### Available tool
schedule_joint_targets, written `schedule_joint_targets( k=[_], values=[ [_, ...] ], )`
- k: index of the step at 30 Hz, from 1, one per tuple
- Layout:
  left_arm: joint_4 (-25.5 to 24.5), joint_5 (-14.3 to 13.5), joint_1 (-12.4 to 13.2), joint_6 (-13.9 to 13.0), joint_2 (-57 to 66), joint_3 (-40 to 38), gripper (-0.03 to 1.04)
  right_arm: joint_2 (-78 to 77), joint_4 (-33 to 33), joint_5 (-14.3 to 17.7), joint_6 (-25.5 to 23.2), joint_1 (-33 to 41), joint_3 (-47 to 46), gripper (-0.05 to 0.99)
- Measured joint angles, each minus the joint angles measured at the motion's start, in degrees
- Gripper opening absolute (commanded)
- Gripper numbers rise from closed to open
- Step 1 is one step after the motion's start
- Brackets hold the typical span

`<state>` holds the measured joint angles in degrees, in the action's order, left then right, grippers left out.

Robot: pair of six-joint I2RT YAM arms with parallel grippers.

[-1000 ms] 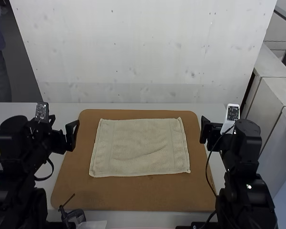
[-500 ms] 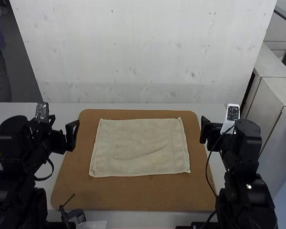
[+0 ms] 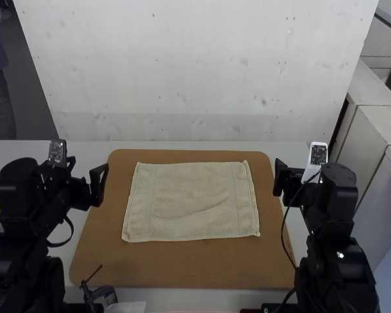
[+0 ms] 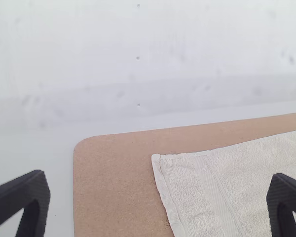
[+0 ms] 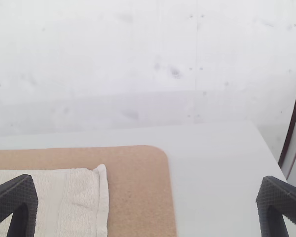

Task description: Fold the towel.

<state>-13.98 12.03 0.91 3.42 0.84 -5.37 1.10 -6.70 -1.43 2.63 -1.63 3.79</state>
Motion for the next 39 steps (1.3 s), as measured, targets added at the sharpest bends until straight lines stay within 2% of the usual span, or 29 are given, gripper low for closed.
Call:
schedule_joint_targets(
  k=[10, 23, 28, 32, 39],
  values=[
    [0.7, -1.0, 0.0, 0.0, 0.0, 0.0, 0.99, 0.0, 2.8, 0.0, 0.7, 0.0, -0.6, 0.96],
    [2.1, -3.8, 0.0, -0.2, 0.0, 0.0, 0.99, 0.0, 3.0, -1.7, 2.5, 0.1, -1.5, 0.96],
    [2.1, -5.8, -0.2, -0.2, 0.0, 0.0, 1.0, 0.0, 2.6, -1.7, 3.5, 0.1, -1.5, 0.96],
    [1.0, -6.7, -0.3, -0.2, 0.0, -0.1, 0.99, 0.0, 1.1, -1.7, 3.9, 0.2, -1.0, 0.96],
    [-4.0, -7.6, -0.3, -0.2, 11.4, -8.6, 0.99, 3.0, -9.2, -3.3, 4.1, 0.5, 3.8, 0.96]
  ],
)
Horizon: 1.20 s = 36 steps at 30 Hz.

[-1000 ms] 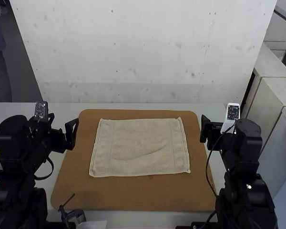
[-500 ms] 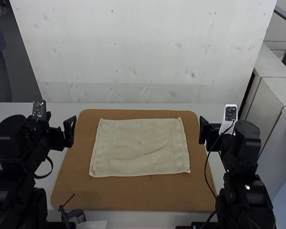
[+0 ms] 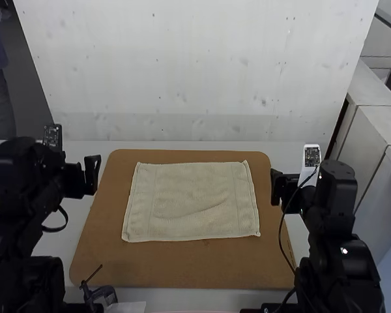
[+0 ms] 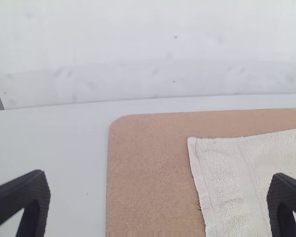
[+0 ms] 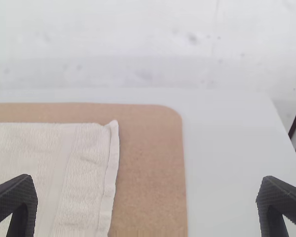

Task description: Fold the towel.

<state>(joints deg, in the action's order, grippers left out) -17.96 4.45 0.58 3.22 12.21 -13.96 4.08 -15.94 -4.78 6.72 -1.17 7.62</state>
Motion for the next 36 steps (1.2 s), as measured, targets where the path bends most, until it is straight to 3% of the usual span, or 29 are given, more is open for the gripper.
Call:
schedule_joint_targets(
  k=[8, 14, 18, 29, 36],
  values=[
    [-5.2, -0.2, -0.9, 0.0, 8.8, -6.1, 0.98, 9.7, -2.8, -0.8, -1.1, 0.4, 5.9, 0.96],
    [-5.9, -1.7, -2.0, 0.0, 18.8, -8.4, 0.97, 26.8, -3.6, -1.5, -4.2, 0.4, 14.6, 0.96],
    [-9.2, -1.7, -2.6, 0.0, 27.0, -12.1, 0.97, 40.0, -2.2, -2.2, -6.1, 0.9, 20.1, 0.96],
    [-6.6, -3.0, -2.6, -0.4, 42.6, -17.3, 0.97, 76.3, 6.2, -3.1, -8.0, 8.1, 32.8, 0.96],
    [-4.0, -3.6, -2.6, -0.5, 43.7, -17.3, 0.97, 93.1, 9.2, -0.3, -8.7, 11.2, 39.7, 0.95]
  ],
)
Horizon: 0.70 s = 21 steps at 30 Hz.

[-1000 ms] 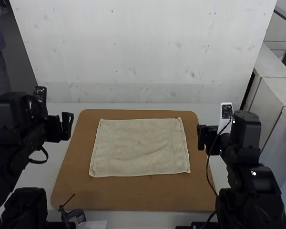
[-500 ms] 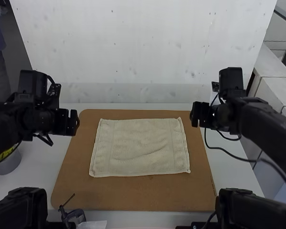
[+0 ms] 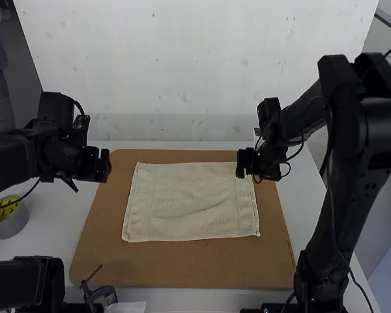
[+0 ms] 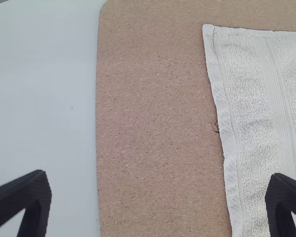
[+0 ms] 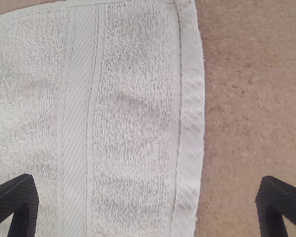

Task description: Fold the towel.

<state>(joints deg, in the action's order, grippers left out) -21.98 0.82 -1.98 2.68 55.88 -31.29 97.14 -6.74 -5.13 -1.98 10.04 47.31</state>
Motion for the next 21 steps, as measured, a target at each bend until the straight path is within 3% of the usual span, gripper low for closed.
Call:
schedule_joint_targets(
  k=[3, 14, 16, 21],
  values=[
    [0.6, 0.0, 0.0, -0.1, 0.1, 0.0, 0.97, 5.2, 1.0, 1.4, -0.3, 0.5, 3.7, 0.9],
    [2.4, -0.9, 0.2, -0.1, 0.1, 0.0, 0.97, 20.0, 3.7, 6.5, -2.6, 0.8, 14.3, 0.89],
    [4.3, -0.9, 0.2, -0.2, 0.6, 0.0, 0.97, 21.0, 3.1, 7.5, -2.8, 1.2, 15.6, 0.81],
    [6.1, -1.1, 0.1, -0.4, 5.4, -0.1, 0.97, 23.4, 2.4, 9.1, -2.8, 1.8, 19.0, 0.42]
  ],
)
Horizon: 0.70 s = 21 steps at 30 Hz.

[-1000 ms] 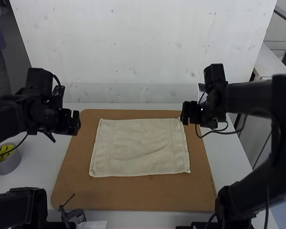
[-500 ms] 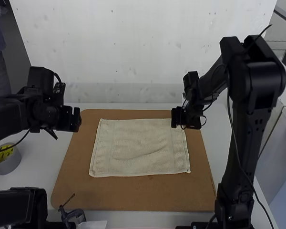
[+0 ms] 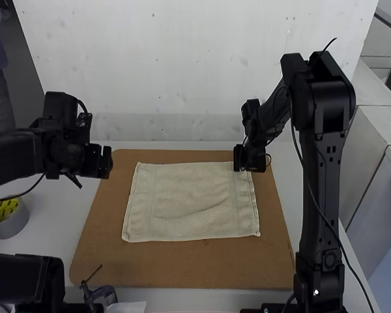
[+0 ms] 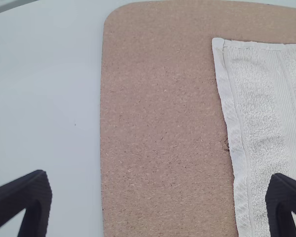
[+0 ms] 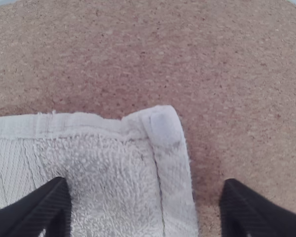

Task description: Fold the towel.

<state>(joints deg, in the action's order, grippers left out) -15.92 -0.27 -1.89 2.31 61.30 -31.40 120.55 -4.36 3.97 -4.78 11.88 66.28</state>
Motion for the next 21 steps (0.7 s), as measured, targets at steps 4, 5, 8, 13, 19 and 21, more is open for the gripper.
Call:
schedule_joint_targets(
  k=[4, 5, 8, 13, 19, 21],
  values=[
    [0.9, -0.2, -0.4, -0.2, 4.7, -2.1, 0.93, 1.1, -0.4, 0.0, -0.1, 0.3, 1.6, 0.11],
    [1.1, -0.2, -0.5, -0.2, 6.1, -2.9, 0.93, 1.2, -0.5, 0.1, -0.1, 0.5, 1.8, 0.03],
    [2.5, -0.9, -0.8, -0.2, 11.3, -5.2, 0.93, 1.3, -0.6, 1.1, 0.2, 0.9, 2.0, 0.02],
    [2.9, -1.5, -2.7, 0.1, 24.1, -10.9, 0.93, 1.3, -0.6, 1.2, 0.5, 0.9, 2.1, 0.02],
    [1.5, -1.5, -3.3, 1.0, 37.1, -19.9, 0.93, 1.3, -0.6, 1.2, 1.4, 0.8, 2.0, 0.02],
    [1.3, -1.7, -3.5, 2.1, 39.9, -22.1, 0.93, 1.3, -0.5, 1.2, 1.6, 0.9, 1.8, 0.02]
  ],
)
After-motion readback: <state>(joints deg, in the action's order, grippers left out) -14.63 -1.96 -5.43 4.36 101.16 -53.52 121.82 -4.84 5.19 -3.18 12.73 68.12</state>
